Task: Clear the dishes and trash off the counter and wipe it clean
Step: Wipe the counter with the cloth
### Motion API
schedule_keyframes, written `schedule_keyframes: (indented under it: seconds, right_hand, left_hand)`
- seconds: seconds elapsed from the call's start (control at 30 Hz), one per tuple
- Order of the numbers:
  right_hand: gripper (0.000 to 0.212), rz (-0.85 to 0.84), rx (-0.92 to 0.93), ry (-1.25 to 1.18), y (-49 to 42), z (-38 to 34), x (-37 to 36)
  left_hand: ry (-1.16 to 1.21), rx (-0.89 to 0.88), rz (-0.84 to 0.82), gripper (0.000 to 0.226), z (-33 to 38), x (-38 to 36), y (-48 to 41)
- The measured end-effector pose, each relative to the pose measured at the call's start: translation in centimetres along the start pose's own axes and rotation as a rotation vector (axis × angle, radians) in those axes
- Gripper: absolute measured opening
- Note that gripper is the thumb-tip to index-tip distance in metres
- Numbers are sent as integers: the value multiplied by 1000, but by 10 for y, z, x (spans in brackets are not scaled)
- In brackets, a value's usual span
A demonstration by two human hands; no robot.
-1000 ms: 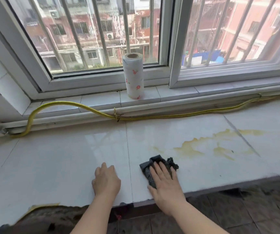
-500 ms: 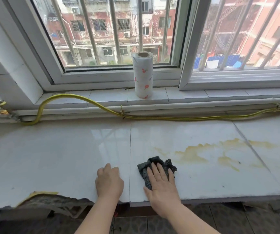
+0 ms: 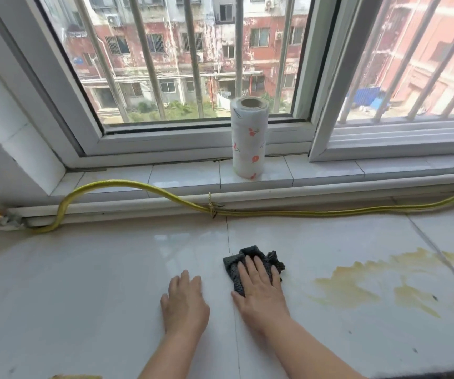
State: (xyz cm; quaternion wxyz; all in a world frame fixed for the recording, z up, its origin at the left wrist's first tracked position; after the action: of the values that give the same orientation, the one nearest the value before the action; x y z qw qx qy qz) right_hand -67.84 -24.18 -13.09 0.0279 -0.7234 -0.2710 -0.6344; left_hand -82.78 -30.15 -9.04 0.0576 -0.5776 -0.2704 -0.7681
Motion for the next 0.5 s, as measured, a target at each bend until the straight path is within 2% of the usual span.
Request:
schedule_keyframes:
  seconds: [0.17, 0.3, 0.4, 0.5]
  right_hand:
    - [62, 0, -109, -10, -18, 13, 8]
    - [62, 28, -74, -37, -19, 7, 6]
    - [63, -35, -78, -34, -28, 13, 5]
    - [79, -36, -60, -25, -42, 19, 19]
  left_hand:
    - [5, 6, -16, 26, -3, 8, -16]
    - [33, 3, -11, 25, 2, 12, -30]
    - [62, -29, -25, 29, 20, 13, -42]
    - [74, -63, -37, 32, 40, 13, -50]
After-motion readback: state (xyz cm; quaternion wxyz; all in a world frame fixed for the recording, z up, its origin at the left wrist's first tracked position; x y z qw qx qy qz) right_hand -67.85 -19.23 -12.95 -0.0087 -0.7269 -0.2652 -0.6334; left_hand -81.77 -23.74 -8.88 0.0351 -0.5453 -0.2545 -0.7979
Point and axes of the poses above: each hand's wrist, its own y-axis away from the middle knuckle, its own x-axis out of the back of the hand, z = x × y, the point moved 6 cm from there along -y, towards the middle knuckle, and after that the axes turned 12 degrees about -z, right-handed, at the moved point
